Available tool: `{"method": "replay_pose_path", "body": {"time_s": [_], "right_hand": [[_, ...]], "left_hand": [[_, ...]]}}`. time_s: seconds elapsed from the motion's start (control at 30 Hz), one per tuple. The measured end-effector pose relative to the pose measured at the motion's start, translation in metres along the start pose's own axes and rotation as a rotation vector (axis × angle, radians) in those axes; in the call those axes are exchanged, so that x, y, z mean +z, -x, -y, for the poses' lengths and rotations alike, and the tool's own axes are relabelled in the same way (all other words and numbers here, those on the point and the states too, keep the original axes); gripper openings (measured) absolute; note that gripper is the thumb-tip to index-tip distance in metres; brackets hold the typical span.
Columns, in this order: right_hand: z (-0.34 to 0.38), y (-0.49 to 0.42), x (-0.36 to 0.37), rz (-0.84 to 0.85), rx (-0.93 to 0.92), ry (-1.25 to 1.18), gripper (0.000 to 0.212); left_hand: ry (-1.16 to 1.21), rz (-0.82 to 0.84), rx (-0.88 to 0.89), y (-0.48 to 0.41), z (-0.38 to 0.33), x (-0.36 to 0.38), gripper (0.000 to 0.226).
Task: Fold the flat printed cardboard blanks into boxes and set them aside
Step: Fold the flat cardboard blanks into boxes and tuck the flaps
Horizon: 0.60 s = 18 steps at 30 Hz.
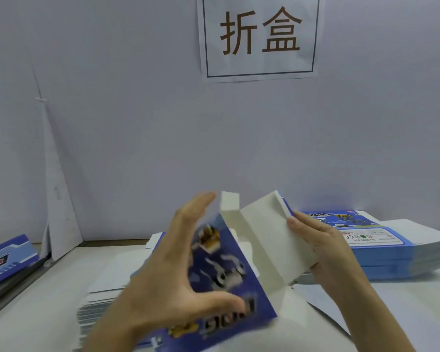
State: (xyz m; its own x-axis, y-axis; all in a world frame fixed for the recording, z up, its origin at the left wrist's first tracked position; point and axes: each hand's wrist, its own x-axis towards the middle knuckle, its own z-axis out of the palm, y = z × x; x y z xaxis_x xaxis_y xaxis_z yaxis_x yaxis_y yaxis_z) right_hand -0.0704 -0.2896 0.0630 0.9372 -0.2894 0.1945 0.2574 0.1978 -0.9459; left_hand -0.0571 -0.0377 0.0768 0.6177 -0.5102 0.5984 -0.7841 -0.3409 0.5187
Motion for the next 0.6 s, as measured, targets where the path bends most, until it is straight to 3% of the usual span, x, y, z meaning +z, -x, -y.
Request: {"method": "replay_pose_path", "body": {"time_s": [0.17,0.3,0.37,0.43,0.53,0.57,0.6], "right_hand": [[0.003,-0.006,-0.011,-0.016,0.013,-0.195,0.043],[-0.005,-0.010,-0.009,-0.123,0.085,-0.288,0.029],[-0.007,-0.012,-0.017,-0.177,0.112,-0.345,0.031],[-0.007,-0.013,-0.024,-0.203,0.110,-0.404,0.035],[-0.013,-0.014,-0.026,-0.110,0.130,-0.460,0.036],[-0.010,-0.010,-0.019,0.004,0.176,-0.470,0.037],[-0.009,-0.007,-0.017,-0.042,0.231,-0.366,0.044]], "left_hand": [[0.311,0.401,-0.409,0.004,0.046,-0.030,0.099],[0.494,0.374,-0.498,0.011,0.069,-0.032,0.066],[0.539,0.244,-0.511,0.019,0.080,-0.042,0.063],[0.670,0.005,-0.615,0.028,0.090,-0.061,0.061],[0.876,-0.493,-0.657,0.034,0.102,-0.096,0.025],[0.921,-0.684,-0.617,0.033,0.106,-0.110,0.019],[0.993,-0.884,-0.549,0.032,0.110,-0.124,0.021]]}}
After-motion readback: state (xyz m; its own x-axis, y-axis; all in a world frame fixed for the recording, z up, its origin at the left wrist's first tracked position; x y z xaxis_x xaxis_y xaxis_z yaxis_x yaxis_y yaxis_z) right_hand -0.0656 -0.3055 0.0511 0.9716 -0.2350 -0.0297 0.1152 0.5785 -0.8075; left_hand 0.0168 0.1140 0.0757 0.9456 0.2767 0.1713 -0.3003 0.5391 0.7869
